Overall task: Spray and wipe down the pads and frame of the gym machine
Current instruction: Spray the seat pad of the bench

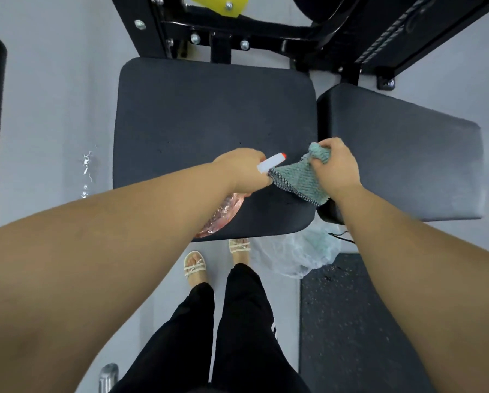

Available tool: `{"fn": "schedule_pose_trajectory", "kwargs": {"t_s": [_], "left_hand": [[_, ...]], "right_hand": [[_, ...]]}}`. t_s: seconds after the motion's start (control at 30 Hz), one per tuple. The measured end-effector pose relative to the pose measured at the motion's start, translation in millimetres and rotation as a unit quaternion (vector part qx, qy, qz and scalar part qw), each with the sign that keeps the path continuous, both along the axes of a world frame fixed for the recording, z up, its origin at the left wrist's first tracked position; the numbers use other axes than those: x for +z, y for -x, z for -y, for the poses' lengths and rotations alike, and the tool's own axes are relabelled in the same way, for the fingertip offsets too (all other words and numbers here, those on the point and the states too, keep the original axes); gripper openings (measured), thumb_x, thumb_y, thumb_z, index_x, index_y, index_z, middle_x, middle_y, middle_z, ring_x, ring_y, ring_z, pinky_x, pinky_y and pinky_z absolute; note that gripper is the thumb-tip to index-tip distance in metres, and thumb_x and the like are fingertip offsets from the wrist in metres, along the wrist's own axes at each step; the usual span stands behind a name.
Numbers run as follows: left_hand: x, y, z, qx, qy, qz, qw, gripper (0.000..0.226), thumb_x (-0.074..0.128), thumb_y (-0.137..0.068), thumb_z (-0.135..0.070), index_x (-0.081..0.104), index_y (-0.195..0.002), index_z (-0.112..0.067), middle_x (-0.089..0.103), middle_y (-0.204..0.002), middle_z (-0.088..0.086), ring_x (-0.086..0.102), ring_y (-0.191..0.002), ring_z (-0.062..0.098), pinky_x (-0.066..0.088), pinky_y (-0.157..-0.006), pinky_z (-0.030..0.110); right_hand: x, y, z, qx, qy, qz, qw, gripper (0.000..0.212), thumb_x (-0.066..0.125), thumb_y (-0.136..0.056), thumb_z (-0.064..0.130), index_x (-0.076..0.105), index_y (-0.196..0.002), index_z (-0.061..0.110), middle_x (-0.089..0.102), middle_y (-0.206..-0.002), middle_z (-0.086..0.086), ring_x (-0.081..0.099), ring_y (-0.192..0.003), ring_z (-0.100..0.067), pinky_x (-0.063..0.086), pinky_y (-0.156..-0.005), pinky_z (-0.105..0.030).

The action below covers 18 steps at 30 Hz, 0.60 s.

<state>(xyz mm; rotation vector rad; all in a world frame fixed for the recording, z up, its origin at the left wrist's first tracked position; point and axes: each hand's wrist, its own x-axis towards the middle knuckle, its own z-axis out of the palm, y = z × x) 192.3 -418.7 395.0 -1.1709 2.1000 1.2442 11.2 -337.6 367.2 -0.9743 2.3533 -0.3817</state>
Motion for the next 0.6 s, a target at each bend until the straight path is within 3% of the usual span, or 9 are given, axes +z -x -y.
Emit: {"fn": "schedule_pose_trajectory", "kwargs": {"t_s": [0.17, 0.37, 0.47, 0.5, 0.6], "left_hand": [[-4.4, -15.5, -22.2, -0.048, 0.036, 0.035, 0.998, 0.018, 0.05, -0.09, -0.039, 0.049, -0.081, -0.023, 0.057, -0.078, -0.006, 0.06, -0.071, 0.017, 0.046, -0.073, 0.029], [0.5, -54.9, -42.7, -0.072, -0.017, 0.059, 0.995, 0.019, 0.048, -0.092, -0.041, 0.053, -0.086, -0.023, 0.065, -0.088, 0.004, 0.058, -0.064, 0.012, 0.049, -0.087, 0.036], [5.1, -81.3, -59.2, -0.097, -0.006, 0.09, 0.991, 0.022, 0.041, -0.096, -0.04, 0.051, -0.111, -0.027, 0.055, -0.08, 0.0, 0.054, -0.075, 0.017, 0.045, -0.08, 0.033], [3.1, -91.8, -63.4, -0.093, 0.011, 0.104, 0.99, 0.024, 0.039, -0.097, -0.039, 0.049, -0.116, -0.028, 0.051, -0.077, -0.003, 0.054, -0.078, 0.018, 0.044, -0.075, 0.032], [-7.2, -128.1, -72.1, 0.014, 0.035, 0.14, 0.989, 0.026, 0.045, -0.092, -0.041, 0.053, -0.1, -0.017, 0.059, -0.084, -0.002, 0.063, -0.076, 0.017, 0.045, -0.069, 0.03]], "right_hand": [[-5.3, -9.5, -14.6, 0.006, -0.025, 0.02, 0.999, 0.029, 0.059, -0.089, 0.019, 0.054, -0.118, 0.016, 0.053, -0.123, -0.006, 0.053, -0.106, -0.024, 0.037, -0.08, -0.024], [-6.5, -36.7, -27.0, 0.054, -0.03, -0.012, 0.998, 0.029, 0.059, -0.089, 0.019, 0.057, -0.117, 0.019, 0.047, -0.125, -0.008, 0.053, -0.107, -0.029, 0.043, -0.086, -0.036], [-3.5, -43.7, -34.1, 0.053, -0.018, -0.047, 0.997, 0.029, 0.057, -0.089, 0.019, 0.057, -0.118, 0.02, 0.047, -0.126, -0.008, 0.05, -0.11, -0.03, 0.045, -0.086, -0.04], [-2.1, -46.3, -36.3, 0.042, -0.012, -0.056, 0.997, 0.029, 0.057, -0.089, 0.018, 0.057, -0.118, 0.019, 0.047, -0.126, -0.008, 0.049, -0.111, -0.03, 0.045, -0.087, -0.04], [1.1, -61.3, -41.4, 0.036, 0.009, -0.08, 0.996, 0.031, 0.057, -0.088, 0.017, 0.056, -0.119, 0.019, 0.047, -0.127, -0.008, 0.048, -0.112, -0.03, 0.044, -0.089, -0.042]]}}
